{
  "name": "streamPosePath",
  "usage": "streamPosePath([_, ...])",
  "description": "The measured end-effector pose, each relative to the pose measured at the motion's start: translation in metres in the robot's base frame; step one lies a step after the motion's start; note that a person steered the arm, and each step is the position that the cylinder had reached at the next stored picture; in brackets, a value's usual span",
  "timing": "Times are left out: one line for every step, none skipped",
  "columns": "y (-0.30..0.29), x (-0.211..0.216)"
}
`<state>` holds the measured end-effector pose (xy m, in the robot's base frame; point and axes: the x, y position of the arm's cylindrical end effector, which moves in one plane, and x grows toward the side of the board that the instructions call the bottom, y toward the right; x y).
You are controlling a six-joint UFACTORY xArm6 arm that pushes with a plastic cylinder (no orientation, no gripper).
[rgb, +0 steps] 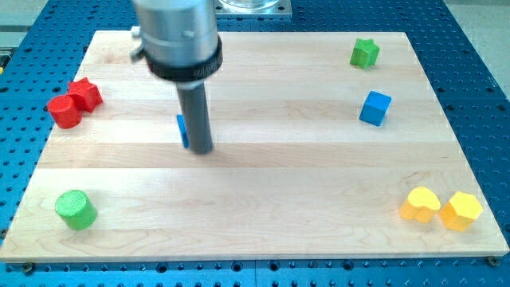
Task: Move the triangle to the top center of the board
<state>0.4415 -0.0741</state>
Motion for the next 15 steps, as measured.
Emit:
streamPosePath([0.001,-0.040])
streamPosePath([-0.019,-0.013])
streamPosePath([-0.044,-0.060])
streamPosePath([0.006,-0.115])
streamPosePath([-0.023,-0.076])
streamPosePath([-0.046,-0.058])
streamPosePath([-0.037,-0.009])
streamPosePath([-0.114,0.002])
streamPosePath([-0.115,-0.042])
streamPosePath([-0.076,-0.063])
streamPosePath([-0.106,-0.027])
streamPosePath([-0.071,-0.049])
streamPosePath([0.001,-0.076])
streamPosePath([-0.028,-0.039])
streamPosePath([-0.052,-0.021])
